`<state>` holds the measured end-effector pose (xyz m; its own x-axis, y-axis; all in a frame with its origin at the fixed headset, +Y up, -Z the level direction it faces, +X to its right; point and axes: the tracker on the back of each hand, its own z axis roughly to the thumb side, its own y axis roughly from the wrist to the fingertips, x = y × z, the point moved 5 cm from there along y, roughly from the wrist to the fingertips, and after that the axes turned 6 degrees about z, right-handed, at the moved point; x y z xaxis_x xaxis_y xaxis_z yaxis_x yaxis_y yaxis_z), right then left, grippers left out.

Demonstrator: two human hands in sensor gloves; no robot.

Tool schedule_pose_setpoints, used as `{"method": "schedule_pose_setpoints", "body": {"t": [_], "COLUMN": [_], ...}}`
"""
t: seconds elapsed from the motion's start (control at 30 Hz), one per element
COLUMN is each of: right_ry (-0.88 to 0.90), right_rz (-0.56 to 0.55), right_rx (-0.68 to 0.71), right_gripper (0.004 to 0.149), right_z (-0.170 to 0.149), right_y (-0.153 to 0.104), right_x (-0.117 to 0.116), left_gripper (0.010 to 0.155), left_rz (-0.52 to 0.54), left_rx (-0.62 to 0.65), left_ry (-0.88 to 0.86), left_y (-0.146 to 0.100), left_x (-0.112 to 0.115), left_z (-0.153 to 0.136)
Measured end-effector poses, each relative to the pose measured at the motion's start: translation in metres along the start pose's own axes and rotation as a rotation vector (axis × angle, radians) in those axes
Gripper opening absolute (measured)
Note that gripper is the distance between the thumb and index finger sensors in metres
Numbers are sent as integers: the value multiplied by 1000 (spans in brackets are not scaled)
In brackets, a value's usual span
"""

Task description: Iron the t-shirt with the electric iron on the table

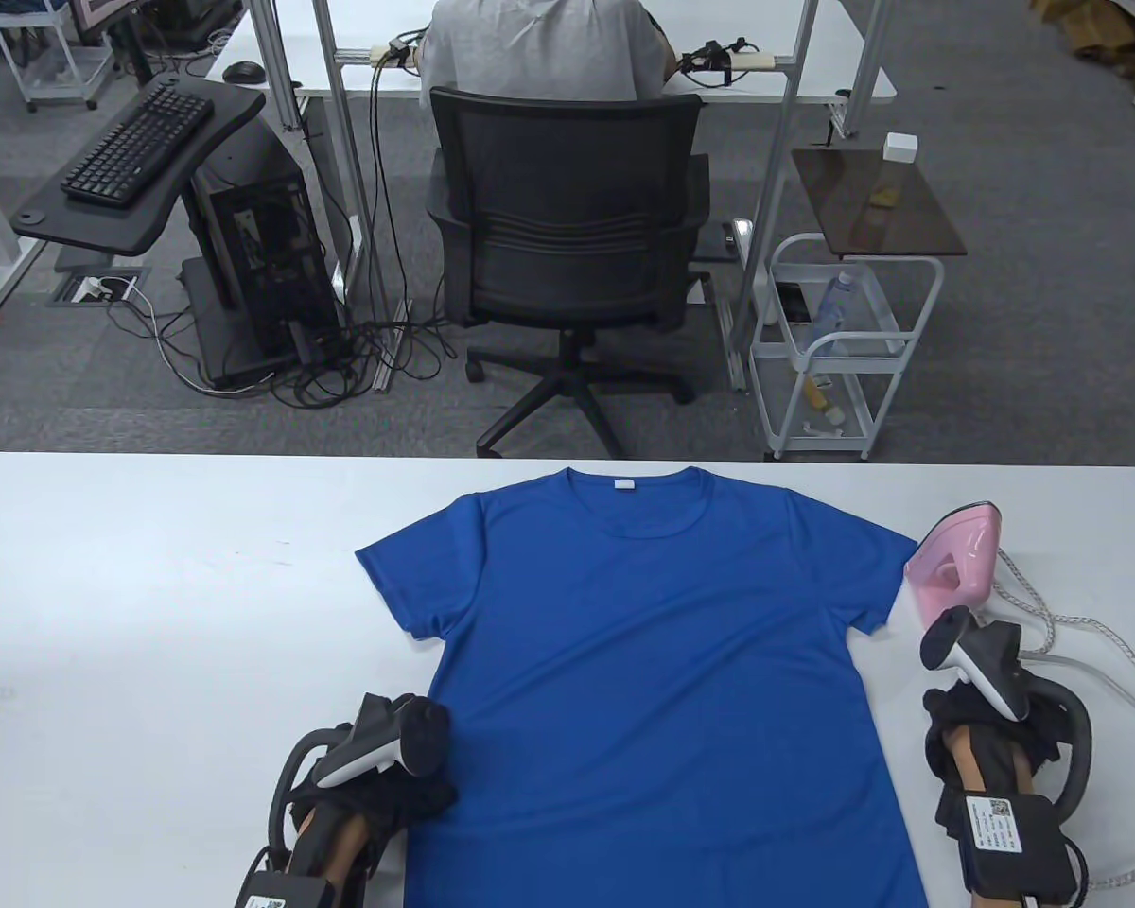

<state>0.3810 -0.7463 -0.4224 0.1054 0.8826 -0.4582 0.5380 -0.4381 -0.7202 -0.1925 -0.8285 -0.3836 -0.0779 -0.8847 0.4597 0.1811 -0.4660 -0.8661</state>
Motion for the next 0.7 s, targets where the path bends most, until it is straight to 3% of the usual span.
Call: {"method": "schedule_pose_setpoints", "body": {"t": [0.13, 0.33, 0.47, 0.57, 0.7], "right_ry": [88, 132, 119, 96, 105], "right_rz": [-154, -252, -277, -310, -312], "right_rx": [129, 413, 570, 641, 638], "right_gripper": [66, 67, 70, 71, 73], "right_z": [33, 132, 185, 202, 194], "right_y": [-22, -57, -86, -107, -125], "right_x": [19, 44, 46, 34, 11], "left_gripper": [82, 85, 87, 88, 89], "left_rz": [79, 360, 421, 463, 495], "left_rx": [-7, -29, -62, -65, -79], "left_ry": [47, -14, 19, 3, 16], "left_y": [-6, -12, -16, -28, -45], "left_x": [-20, -80, -103, -108, -100], "left_z": [4, 17, 19, 22, 30]}}
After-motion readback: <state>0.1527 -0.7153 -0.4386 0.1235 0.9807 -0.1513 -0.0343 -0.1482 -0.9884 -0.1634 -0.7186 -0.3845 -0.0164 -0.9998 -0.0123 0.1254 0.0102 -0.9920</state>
